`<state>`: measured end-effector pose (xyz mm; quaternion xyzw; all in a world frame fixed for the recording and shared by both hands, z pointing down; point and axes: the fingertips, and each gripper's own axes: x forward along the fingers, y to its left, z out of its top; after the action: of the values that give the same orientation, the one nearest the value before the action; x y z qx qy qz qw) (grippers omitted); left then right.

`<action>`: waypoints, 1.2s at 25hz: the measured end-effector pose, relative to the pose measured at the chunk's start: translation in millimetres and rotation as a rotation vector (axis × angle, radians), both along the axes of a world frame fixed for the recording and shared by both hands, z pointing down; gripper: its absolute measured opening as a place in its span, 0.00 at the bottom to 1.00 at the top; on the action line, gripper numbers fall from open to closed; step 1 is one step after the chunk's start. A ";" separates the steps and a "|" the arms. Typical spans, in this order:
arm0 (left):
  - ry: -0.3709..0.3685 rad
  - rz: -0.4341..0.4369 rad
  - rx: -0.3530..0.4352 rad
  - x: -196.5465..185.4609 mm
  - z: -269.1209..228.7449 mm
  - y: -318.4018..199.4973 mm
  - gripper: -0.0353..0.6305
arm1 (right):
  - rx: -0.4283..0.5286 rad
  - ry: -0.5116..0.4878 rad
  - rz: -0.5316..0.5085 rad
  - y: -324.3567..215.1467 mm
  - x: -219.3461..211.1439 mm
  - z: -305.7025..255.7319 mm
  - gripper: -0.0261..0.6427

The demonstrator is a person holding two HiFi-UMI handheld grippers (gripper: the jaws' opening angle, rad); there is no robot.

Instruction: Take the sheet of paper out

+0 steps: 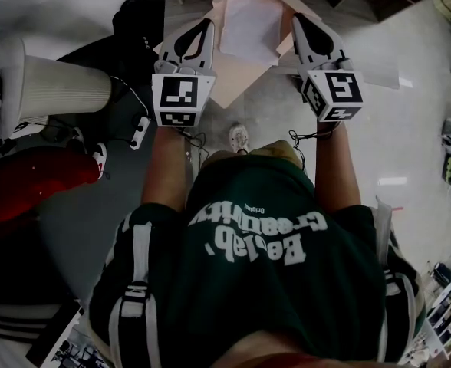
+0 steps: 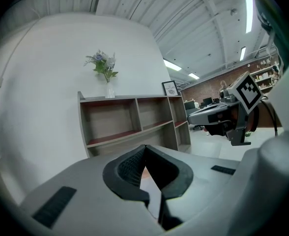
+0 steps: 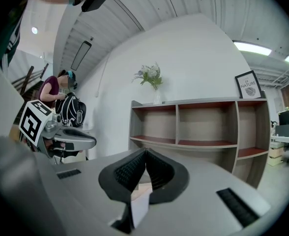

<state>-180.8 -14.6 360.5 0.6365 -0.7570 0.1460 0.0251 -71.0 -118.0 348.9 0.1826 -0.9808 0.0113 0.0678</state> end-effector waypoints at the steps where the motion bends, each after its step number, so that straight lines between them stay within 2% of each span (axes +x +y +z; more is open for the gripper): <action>1: 0.000 0.005 0.003 1.1 -1.6 0.7 0.08 | 0.002 -0.001 0.003 1.6 1.7 -1.8 0.09; 17: 0.009 0.032 -0.025 9.3 4.2 -5.5 0.08 | -0.003 0.035 -0.013 4.1 4.0 -4.9 0.09; 20: -0.003 0.031 -0.050 15.5 -2.9 -8.9 0.08 | -0.018 0.031 -0.024 -0.5 6.7 -16.5 0.09; 25: -0.035 0.009 -0.095 38.1 -37.3 -45.2 0.08 | -0.048 0.013 -0.061 -42.4 21.8 -51.9 0.09; 30: -0.103 -0.001 -0.168 43.1 -23.4 -56.3 0.08 | -0.086 -0.008 -0.104 -62.2 15.7 -43.6 0.09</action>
<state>-137.7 -70.9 337.1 0.6232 -0.7427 0.2416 0.0396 -55.3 -180.2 305.4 0.1284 -0.9878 0.0508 0.0720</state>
